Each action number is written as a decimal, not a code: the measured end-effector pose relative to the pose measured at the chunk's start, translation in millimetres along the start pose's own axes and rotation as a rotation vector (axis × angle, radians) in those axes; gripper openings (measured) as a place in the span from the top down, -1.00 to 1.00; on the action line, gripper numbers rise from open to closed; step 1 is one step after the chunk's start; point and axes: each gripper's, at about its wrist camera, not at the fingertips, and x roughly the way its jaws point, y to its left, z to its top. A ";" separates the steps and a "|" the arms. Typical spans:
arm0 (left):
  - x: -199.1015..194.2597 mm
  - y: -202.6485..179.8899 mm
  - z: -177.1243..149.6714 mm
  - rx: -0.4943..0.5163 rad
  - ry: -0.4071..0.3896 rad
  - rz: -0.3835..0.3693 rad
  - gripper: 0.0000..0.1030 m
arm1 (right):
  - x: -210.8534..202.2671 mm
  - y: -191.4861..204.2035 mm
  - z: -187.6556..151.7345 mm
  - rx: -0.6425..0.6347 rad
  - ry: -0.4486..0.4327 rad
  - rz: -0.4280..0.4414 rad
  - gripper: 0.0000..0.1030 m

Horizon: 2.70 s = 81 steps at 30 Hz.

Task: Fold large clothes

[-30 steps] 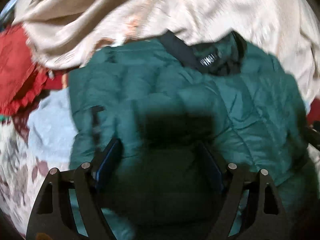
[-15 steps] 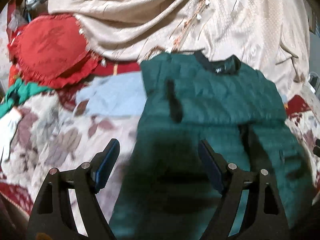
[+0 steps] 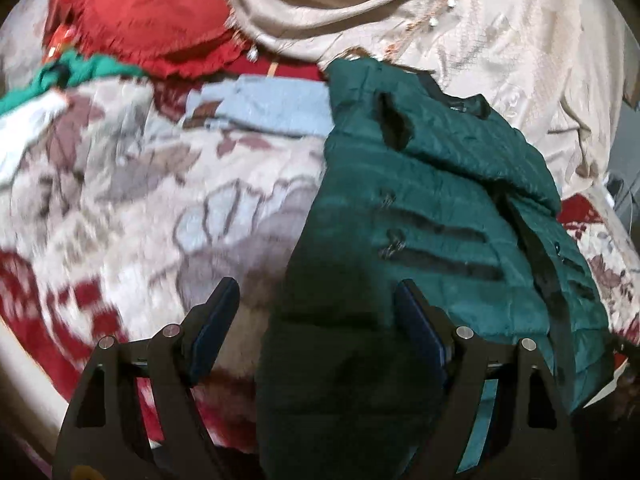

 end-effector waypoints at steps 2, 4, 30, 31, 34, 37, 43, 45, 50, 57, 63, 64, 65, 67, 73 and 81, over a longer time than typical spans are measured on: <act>-2.4 3.4 -1.6 -0.034 -0.008 -0.021 -0.57 | 1.6 5.9 1.1 -0.025 -0.008 0.003 -0.65; -2.6 5.7 -3.0 -0.062 0.005 -0.046 -0.57 | 4.0 2.7 1.9 -0.004 -0.012 -0.002 -0.65; -13.7 -5.3 -24.8 -0.115 0.032 -0.297 -0.02 | 4.5 7.5 -5.3 -0.023 -0.001 0.012 -0.30; -13.7 -2.3 -24.5 -0.127 0.028 -0.290 0.32 | 5.0 0.1 -5.9 0.015 0.003 0.014 -0.13; -7.2 4.4 -24.4 -0.163 0.053 -0.283 0.64 | -3.6 -0.4 -3.2 0.029 -0.039 0.054 0.09; -8.0 1.1 -26.5 -0.136 0.046 -0.265 0.61 | 1.3 5.8 -5.0 -0.010 -0.027 0.034 0.09; -1.7 -8.9 -32.3 -0.081 0.068 -0.209 0.15 | 6.8 -1.3 -12.6 0.039 -0.037 0.028 0.09; -2.8 -9.5 -32.5 -0.080 0.058 -0.208 0.13 | 4.3 3.4 -12.5 0.033 -0.025 0.012 0.09; -6.1 -14.4 -32.6 -0.047 0.029 -0.186 0.13 | -4.0 9.7 -11.0 -0.011 -0.057 -0.002 0.17; -12.7 -15.1 -35.5 -0.020 0.017 -0.140 0.77 | -19.9 29.7 -14.5 -0.082 -0.115 -0.021 0.63; -7.3 -13.8 -37.6 -0.034 0.035 -0.103 0.50 | -5.6 19.2 -20.2 -0.048 -0.108 -0.065 0.63; -5.3 -13.3 -37.4 -0.039 0.044 -0.097 0.29 | -5.5 20.3 -20.4 -0.055 -0.109 -0.069 0.63; -3.8 -12.3 -37.6 -0.045 0.052 -0.098 0.26 | -5.8 21.0 -20.5 -0.059 -0.103 -0.071 0.63; -7.0 -11.4 -38.2 -0.045 0.036 -0.106 0.64 | -11.0 25.3 -16.3 -0.074 -0.098 -0.075 0.62; -25.5 -21.9 -46.0 0.006 0.028 -0.110 0.78 | -42.2 49.3 -19.8 -0.131 -0.216 -0.140 0.66; -79.4 -18.0 -71.4 0.055 0.018 -0.136 0.78 | -87.4 62.6 -49.3 -0.021 -0.220 -0.084 0.66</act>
